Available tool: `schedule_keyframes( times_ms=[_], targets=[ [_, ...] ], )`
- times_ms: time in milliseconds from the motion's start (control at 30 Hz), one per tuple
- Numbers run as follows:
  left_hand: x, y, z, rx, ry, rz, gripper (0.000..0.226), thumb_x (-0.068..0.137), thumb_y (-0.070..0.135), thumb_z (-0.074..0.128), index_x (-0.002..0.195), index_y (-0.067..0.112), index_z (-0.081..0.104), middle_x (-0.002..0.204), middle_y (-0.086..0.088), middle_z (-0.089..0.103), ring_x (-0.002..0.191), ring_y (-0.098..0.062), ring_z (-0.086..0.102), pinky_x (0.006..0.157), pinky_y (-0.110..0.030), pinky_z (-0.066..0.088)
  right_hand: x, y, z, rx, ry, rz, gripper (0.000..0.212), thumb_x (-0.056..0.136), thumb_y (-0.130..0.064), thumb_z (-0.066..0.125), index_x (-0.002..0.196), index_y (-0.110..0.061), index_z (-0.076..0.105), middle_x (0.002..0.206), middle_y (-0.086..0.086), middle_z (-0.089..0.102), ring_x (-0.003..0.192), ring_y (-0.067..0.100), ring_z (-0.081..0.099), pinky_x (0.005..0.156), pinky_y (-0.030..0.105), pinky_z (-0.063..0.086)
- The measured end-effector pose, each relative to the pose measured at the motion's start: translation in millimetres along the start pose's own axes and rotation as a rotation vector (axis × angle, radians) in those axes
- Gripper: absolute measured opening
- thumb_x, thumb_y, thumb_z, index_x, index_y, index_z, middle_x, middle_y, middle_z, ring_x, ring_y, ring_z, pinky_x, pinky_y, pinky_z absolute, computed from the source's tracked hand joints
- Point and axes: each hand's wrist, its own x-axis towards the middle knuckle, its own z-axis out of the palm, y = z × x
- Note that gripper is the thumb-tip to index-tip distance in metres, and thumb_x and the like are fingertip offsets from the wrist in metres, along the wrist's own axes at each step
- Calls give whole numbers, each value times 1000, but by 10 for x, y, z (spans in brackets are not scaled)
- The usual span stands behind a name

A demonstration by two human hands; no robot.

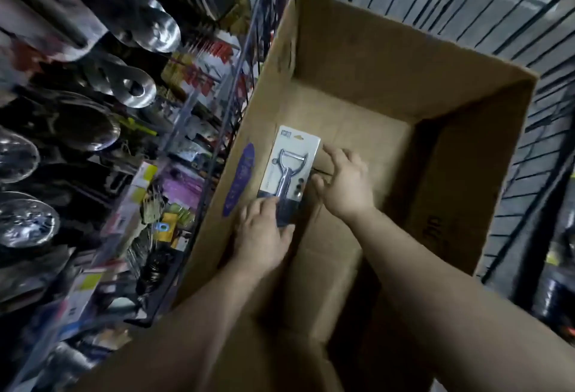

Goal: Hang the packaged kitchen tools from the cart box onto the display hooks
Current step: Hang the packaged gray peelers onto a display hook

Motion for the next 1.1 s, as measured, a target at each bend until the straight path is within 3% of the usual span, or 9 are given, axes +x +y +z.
schedule_keyframes(
  times_ms=[233,400,467,567,700,767,933,1033,1100],
  targets=[
    [655,26,304,-127,18,-166,80,88,31,71,154,15,29,154,-13,35,143,-33,30,116,-40,26,246,292,563,103,-103,124,56,87,-21,64,140,-22,49,134,13,50,125,33,45,108,35,37],
    [814,39,495,-169,127,-320,92,83,29,77,156,18,22,155,-10,35,143,-30,33,116,-39,26,326,386,835,344,-169,247,60,87,-16,68,142,-17,43,130,8,54,121,19,53,101,30,44],
    [802,10,572,-199,140,-368,89,80,28,80,152,14,30,152,-13,40,141,-31,34,116,-37,23,387,376,883,485,-141,303,56,88,-13,68,139,-14,44,126,4,60,114,16,60,94,25,49],
    [762,-107,671,-263,143,-397,70,71,28,85,131,12,52,132,-13,55,129,-31,45,111,-38,34,460,343,907,527,-151,342,50,87,-15,70,132,-13,47,105,-5,61,89,6,60,73,12,48],
    [768,-177,665,-282,103,-375,62,68,27,87,120,16,56,124,-8,59,125,-26,47,107,-37,40,440,389,908,441,-186,365,45,89,-21,67,129,-14,48,112,1,63,104,21,62,93,39,52],
    [750,-157,658,-313,62,-356,63,66,25,88,119,19,55,125,-8,58,124,-25,48,107,-37,40,365,425,874,420,-196,381,41,90,-20,65,128,-15,49,108,0,63,105,25,63,95,43,52],
    [528,-98,693,-532,-115,-315,74,66,12,85,120,38,42,120,-5,64,107,-26,64,97,-39,53,128,529,679,383,-134,391,25,95,-15,57,119,-12,54,105,6,68,92,25,66,87,43,55],
    [356,-54,697,-579,-149,-266,80,56,22,79,111,59,34,119,-7,65,105,-26,67,95,-47,55,-29,570,485,349,-104,352,26,96,-15,54,122,-12,55,96,2,66,86,23,65,79,36,55],
    [234,14,645,-614,-153,-247,83,60,19,80,124,51,37,119,-7,66,106,-26,66,95,-47,55,-137,558,347,354,-94,306,24,95,-14,55,119,-14,56,93,0,66,87,24,68,79,38,57]
  ],
)
